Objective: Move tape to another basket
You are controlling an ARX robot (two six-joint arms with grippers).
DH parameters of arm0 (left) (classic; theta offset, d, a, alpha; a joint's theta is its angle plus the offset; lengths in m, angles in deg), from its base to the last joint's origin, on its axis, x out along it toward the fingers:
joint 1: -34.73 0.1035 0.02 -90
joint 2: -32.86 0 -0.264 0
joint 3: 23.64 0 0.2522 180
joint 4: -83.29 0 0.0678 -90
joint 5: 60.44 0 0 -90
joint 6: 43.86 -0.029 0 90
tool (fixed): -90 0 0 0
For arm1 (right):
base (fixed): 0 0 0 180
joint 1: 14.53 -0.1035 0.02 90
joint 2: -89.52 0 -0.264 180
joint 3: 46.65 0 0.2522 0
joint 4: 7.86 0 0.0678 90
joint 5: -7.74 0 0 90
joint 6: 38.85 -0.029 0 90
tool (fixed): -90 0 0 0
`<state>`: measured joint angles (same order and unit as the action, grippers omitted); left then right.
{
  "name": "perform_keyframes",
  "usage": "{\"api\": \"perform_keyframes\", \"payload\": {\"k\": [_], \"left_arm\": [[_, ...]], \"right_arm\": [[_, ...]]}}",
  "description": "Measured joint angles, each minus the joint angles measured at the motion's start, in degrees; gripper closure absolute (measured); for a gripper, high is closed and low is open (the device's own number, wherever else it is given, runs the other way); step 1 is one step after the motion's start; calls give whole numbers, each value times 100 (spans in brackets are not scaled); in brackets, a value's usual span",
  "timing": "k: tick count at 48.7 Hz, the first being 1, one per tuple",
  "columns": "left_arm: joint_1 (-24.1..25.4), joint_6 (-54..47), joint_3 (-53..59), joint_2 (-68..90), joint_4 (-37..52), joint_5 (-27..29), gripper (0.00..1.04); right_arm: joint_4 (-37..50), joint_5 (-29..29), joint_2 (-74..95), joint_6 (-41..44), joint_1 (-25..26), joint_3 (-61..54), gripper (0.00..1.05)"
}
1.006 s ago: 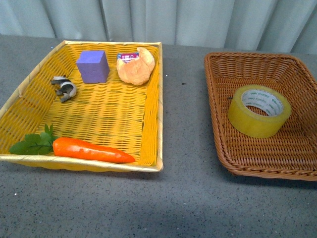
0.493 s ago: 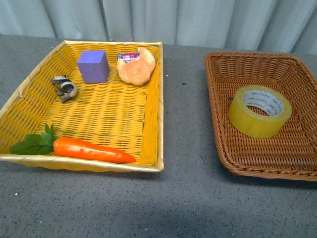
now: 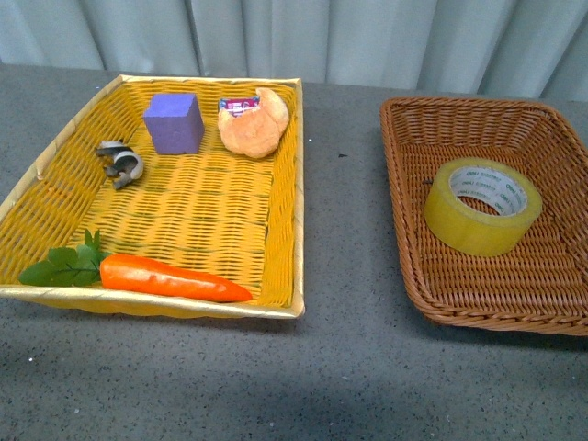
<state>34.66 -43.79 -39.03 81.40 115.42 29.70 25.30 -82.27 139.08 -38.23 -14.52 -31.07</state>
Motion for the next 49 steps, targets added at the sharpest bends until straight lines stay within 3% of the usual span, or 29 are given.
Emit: {"api": "perform_keyframes", "payload": {"k": [49], "left_arm": [[0, 0, 59, -3309, -3021, 0, 101]], "right_arm": [[-3075, 0, -3357, -2, 0, -153, 104]]}}
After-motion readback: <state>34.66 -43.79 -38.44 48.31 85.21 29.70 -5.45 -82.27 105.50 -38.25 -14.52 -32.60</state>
